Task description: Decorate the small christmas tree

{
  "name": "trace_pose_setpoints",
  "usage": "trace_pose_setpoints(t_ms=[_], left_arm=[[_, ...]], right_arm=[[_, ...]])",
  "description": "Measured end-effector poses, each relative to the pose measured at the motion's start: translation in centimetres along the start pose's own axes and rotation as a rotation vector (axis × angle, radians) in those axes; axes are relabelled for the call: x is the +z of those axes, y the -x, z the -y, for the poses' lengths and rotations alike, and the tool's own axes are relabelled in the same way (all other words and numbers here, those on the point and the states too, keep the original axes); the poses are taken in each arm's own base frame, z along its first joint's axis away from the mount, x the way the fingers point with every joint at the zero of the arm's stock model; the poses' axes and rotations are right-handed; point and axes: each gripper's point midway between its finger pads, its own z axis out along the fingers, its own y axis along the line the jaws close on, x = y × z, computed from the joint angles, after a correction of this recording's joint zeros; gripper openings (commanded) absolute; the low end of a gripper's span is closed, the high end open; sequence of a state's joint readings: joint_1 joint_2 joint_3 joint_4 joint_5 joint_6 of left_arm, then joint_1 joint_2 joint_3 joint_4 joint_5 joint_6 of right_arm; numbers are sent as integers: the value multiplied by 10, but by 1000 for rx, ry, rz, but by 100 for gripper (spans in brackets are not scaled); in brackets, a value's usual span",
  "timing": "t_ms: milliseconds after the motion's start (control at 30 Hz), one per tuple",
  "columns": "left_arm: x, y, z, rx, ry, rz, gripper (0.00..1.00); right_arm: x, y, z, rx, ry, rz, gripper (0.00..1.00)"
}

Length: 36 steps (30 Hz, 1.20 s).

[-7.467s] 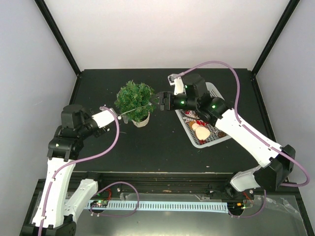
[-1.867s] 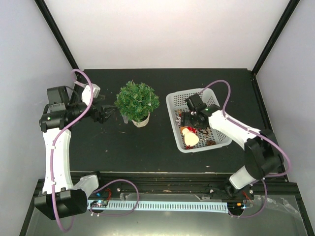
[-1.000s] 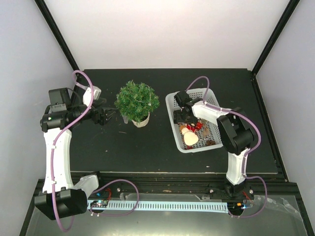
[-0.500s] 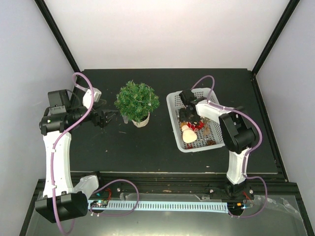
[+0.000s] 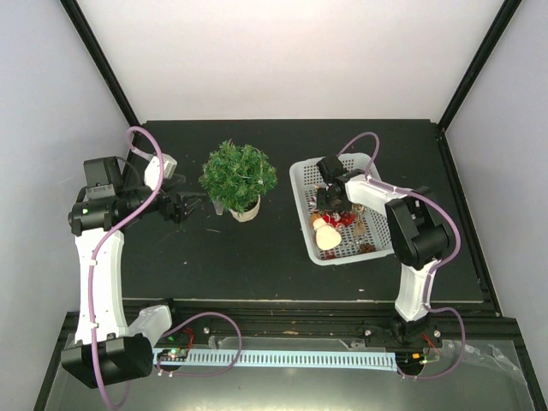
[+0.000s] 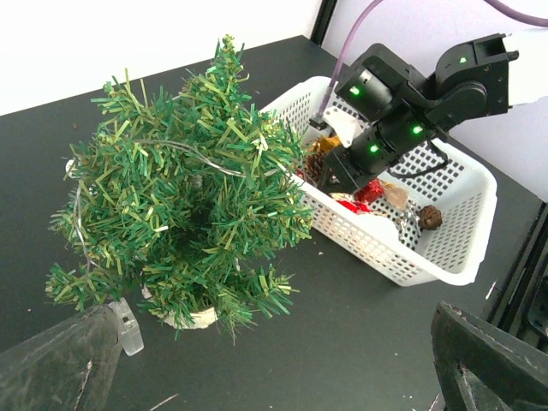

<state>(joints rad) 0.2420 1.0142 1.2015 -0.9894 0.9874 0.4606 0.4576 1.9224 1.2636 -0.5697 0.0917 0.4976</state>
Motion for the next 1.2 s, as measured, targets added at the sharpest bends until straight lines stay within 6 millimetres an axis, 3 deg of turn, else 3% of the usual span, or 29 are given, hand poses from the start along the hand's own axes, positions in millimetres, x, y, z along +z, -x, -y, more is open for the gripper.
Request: trace_pose_setpoints(t_ms=[67,433,667,733,833,1033,1200], left_arm=[[0,-1,0,-3,-1,-2,99],[0,-2,1,-8,-2,-5,99],[0,-2,1,-7,-2,-5,99],[0,-2,1,-8,-2,-5,99],[1,-5,0,-13,-3,-8,99],[1,-5,1,-12,-3,-7,99],[1,-5,1,-12,-3,-8,99]], right_arm=[[0,1,-1,9,13,-2,1],[-5,8,20,71,25,16,1],[-45,28,42,102,-28,117,1],[-58,34,44,103,-36,151,12],[-68,41,42,92,-30,172,52],[-62,36,38,78,-10,144,56],[-38,26,35,72,-5,78,56]])
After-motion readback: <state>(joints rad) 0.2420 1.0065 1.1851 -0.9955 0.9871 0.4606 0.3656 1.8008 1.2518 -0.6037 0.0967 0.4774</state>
